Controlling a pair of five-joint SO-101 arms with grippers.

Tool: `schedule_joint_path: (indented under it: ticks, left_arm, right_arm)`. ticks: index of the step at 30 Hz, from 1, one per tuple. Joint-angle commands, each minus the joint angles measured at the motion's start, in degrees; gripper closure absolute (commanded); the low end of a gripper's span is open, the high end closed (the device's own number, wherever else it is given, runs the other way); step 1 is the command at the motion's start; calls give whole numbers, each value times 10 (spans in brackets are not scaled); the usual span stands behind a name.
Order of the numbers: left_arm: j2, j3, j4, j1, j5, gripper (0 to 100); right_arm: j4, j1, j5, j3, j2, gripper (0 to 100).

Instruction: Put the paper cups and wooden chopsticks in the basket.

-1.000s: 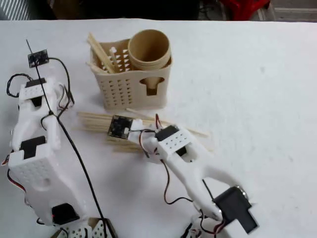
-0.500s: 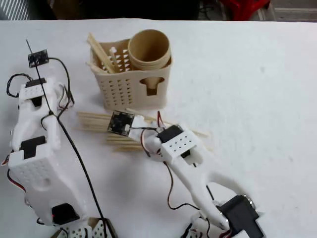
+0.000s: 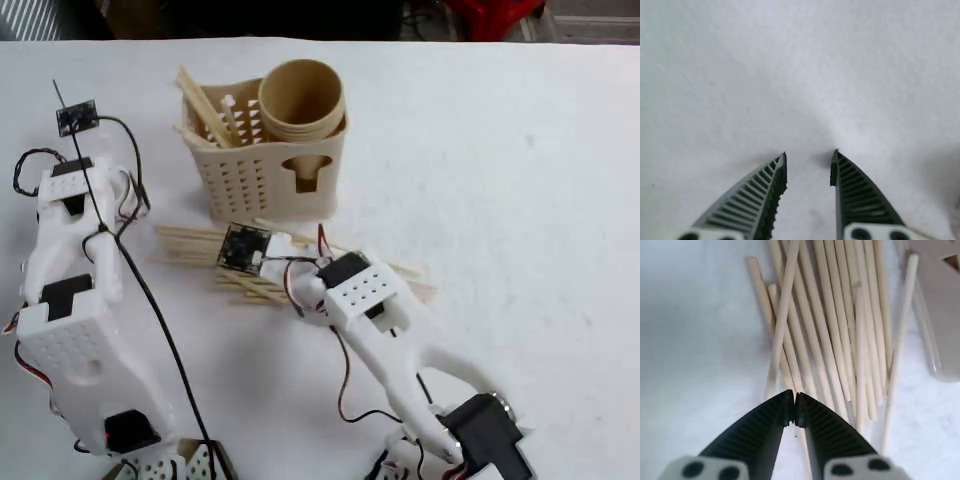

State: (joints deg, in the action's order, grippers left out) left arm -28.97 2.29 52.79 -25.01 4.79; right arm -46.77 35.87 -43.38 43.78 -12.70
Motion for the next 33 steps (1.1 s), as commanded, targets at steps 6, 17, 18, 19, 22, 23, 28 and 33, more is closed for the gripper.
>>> schedule_joint_path:
  ticks: [6, 17, 18, 19, 22, 23, 28, 33]
  left_arm:
    - [6, -5, -7, 5, -2, 842]
    - [6, -5, -8, 5, -2, 842]
    - [6, -5, -8, 5, -2, 842]
    - [6, -5, -8, 5, -3, 842]
    - [6, -5, -8, 5, -3, 842]
    - [6, -5, -8, 5, -3, 842]
    - [6, -5, -8, 5, -3, 842]
    - [6, -5, -8, 5, -3, 842]
  right_arm:
    - [1, -125, -62, -84, 15, 848]
    - [19, -138, -112, -168, 195, 848]
    - [21, -138, -112, -172, 206, 851]
    - [21, -138, -112, -178, 218, 869]
    - [20, -140, -109, -186, 230, 971]
    - [17, -140, -109, -186, 229, 988]
    - [12, -140, -102, -184, 209, 982]
    - [-22, -136, -69, -184, 166, 981]
